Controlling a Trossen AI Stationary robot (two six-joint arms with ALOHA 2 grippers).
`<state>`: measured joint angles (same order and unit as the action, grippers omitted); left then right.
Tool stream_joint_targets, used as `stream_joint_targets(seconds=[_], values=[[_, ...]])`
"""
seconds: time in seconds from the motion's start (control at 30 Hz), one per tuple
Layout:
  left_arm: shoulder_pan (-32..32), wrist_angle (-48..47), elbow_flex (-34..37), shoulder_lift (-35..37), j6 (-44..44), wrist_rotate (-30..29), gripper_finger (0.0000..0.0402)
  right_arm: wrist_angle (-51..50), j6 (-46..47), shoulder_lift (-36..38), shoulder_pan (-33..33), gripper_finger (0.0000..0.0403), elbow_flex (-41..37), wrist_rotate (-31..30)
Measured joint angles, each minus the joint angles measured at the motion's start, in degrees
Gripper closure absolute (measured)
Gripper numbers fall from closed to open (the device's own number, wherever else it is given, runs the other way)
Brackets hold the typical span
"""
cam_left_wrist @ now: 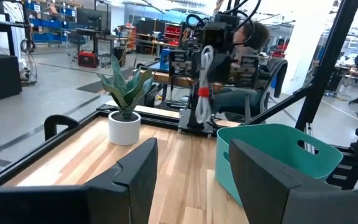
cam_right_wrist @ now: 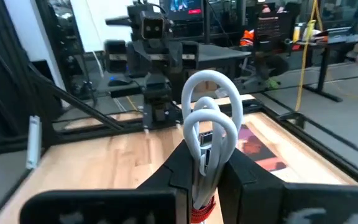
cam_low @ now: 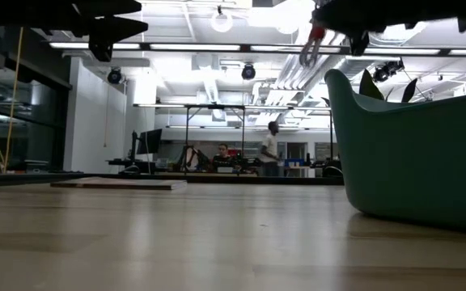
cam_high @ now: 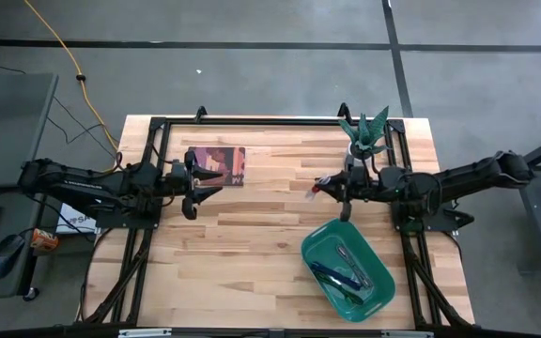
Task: Pick and place USB-C Cables
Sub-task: Put the white USB cable into the green bin
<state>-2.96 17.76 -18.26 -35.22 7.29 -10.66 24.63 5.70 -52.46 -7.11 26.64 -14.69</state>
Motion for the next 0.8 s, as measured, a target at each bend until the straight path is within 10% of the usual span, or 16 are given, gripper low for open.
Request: stream_joint_targets(seconds=[0.4,0.8], values=[[-0.02,0.0,0.0,0.0,-0.01,0.0,0.0222,-33.78,7.51,-6.18,-12.39,0.038,25.19,-0.23],[-0.02,-0.15,0.0,0.0,0.0,0.0,0.0222,-86.3,43.18,-24.5,-24.58,0.038,52.84,2.0]])
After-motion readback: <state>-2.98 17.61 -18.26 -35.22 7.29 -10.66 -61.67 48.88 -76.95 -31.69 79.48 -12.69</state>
